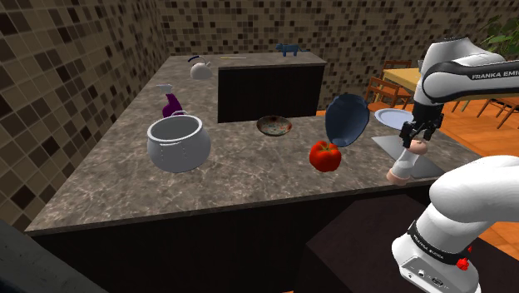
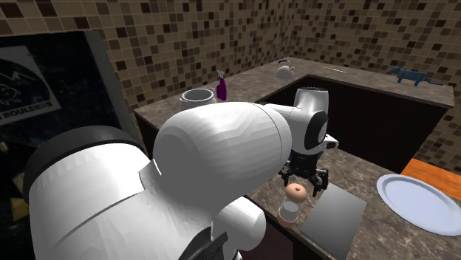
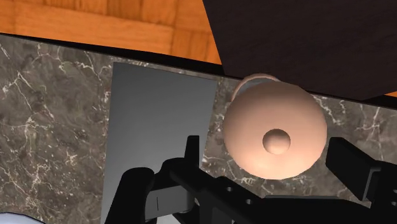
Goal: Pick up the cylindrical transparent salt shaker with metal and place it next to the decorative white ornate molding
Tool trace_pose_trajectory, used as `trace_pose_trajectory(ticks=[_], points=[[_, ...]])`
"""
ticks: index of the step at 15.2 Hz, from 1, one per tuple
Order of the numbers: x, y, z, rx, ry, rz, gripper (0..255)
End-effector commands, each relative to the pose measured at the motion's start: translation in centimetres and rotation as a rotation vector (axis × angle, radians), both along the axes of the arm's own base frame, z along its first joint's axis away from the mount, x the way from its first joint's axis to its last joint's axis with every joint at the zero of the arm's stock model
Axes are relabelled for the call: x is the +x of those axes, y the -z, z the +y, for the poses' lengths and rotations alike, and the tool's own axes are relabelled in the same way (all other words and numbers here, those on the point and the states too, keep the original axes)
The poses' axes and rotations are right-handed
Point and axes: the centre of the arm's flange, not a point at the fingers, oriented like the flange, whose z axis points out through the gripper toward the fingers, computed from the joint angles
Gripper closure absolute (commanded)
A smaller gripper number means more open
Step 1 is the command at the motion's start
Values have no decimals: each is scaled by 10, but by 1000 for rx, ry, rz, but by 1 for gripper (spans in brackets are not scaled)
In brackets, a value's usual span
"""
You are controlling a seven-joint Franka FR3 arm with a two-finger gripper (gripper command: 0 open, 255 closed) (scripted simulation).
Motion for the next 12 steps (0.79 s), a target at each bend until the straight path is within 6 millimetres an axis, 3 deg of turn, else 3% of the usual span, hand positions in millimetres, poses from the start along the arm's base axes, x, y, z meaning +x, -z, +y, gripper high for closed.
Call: trace_pose_trajectory(ticks=[1,4,12], points=[[2,-13,1,0,0,0,0],[6,-49,5,0,0,0,0],[6,-49,5,0,0,0,0]])
